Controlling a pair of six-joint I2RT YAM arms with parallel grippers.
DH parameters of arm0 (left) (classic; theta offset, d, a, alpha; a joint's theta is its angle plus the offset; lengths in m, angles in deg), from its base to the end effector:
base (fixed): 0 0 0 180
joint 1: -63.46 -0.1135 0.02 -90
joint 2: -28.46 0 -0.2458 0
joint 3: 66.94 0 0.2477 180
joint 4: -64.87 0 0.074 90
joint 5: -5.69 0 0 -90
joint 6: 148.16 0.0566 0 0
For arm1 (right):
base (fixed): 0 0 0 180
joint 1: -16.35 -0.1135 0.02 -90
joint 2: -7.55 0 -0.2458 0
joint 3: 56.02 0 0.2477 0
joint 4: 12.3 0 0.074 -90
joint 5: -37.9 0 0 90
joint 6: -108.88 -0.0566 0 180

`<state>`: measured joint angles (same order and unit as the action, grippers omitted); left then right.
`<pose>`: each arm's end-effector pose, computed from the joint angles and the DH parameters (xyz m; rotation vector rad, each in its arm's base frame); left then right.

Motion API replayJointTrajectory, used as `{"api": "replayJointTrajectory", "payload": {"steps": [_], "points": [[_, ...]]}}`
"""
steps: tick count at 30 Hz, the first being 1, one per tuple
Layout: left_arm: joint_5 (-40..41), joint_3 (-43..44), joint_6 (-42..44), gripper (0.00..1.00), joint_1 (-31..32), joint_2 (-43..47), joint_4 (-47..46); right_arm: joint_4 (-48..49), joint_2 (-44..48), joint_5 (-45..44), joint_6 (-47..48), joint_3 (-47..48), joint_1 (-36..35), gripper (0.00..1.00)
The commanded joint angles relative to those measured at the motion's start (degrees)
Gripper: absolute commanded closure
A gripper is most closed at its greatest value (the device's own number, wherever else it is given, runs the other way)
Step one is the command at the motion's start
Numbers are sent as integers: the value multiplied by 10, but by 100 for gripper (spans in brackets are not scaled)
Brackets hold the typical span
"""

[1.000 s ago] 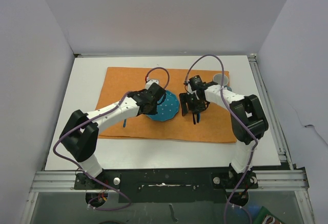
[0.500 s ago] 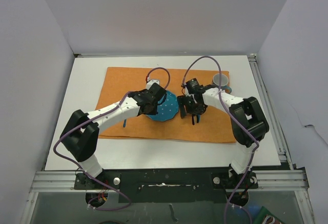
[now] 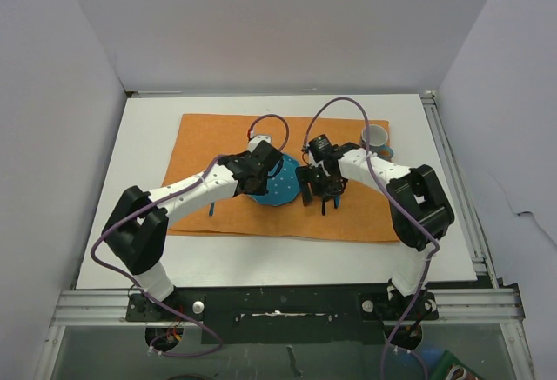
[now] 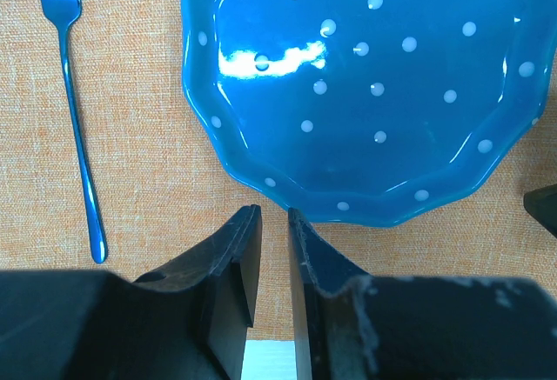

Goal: Set the dinner table for one person

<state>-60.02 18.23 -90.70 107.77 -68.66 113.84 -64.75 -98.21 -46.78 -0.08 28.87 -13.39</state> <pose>0.2695 -0.2305 0.1964 0.1170 2.4898 0.0184 0.3062 0.1810 0.1369 -0.2920 2.8850 0.2980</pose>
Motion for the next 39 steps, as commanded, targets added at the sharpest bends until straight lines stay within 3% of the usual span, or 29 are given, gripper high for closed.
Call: {"api": "replayJointTrajectory", "payload": {"steps": [1,13,18,29,33,35,37,38,39], "points": [[11,20,-4,81,3,-2,-7,-13,13,-7,-5,20,-2,33],[74,19,28,81,-9,21,-18,-55,57,-39,-2,80,-8,33],[147,32,45,79,-23,19,4,-80,79,-54,3,106,-8,32],[181,8,35,80,-43,-14,-10,-33,190,-52,-17,6,-10,35],[170,-3,27,81,-43,-18,-9,-10,253,-61,-52,-80,-10,47],[172,-5,25,81,-43,-20,-8,-11,277,-70,-67,-117,-9,63],[174,-7,24,81,-43,-21,-12,-13,293,-76,-75,-148,-8,91],[176,-8,24,81,-43,-22,-16,-15,298,-83,-78,-161,-5,99],[176,-10,23,81,-43,-23,-21,-16,301,-95,-82,-171,-3,100]]}}
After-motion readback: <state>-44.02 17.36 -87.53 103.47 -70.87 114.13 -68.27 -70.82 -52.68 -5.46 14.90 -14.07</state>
